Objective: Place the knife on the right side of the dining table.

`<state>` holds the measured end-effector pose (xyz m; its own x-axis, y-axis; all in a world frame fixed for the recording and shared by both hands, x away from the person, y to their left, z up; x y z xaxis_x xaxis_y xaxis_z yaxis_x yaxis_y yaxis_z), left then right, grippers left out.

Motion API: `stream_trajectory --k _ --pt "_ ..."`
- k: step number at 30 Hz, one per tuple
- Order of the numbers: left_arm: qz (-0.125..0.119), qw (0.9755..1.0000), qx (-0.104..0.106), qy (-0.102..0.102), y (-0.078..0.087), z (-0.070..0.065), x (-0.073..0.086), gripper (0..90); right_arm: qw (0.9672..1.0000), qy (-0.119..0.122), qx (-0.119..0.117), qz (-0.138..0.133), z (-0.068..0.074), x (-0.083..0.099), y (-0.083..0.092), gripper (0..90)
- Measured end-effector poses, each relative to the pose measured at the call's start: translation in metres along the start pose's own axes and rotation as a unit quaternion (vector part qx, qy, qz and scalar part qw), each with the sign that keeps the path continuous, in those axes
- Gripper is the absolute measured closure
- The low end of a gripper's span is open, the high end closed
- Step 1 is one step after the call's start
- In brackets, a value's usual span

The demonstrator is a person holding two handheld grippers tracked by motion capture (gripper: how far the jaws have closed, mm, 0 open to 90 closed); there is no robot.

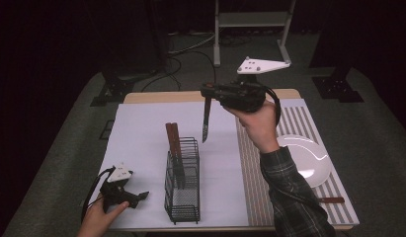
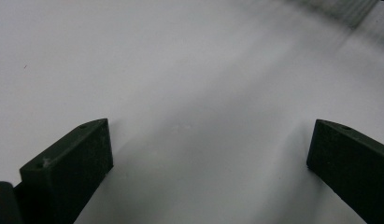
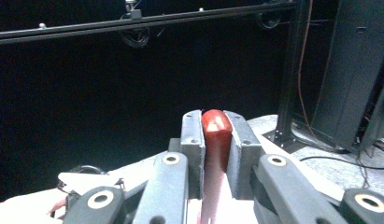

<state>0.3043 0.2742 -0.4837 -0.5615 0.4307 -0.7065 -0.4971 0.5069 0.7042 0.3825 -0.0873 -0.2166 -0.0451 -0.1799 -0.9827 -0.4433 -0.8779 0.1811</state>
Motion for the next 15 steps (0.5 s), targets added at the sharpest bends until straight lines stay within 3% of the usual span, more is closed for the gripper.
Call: stream_trajectory --k 15 --pt "0.000 1.0000 0.000 0.000 0.000 0.000 0.000 0.0 0.9977 0.002 0.068 0.004 -0.029 0.010 0.029 78.1"
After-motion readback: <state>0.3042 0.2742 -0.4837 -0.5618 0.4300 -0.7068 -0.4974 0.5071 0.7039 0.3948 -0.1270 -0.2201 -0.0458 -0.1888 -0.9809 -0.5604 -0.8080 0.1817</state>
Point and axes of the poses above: each handheld gripper's, and its own axes: y roughly backward along the jaws, x roughly out of its underside, z roughly to its left, the point moved 3 cm from there along -y, roughly forward along the jaws, and after that the axes turned 8 degrees about y, right-handed, at the moved point
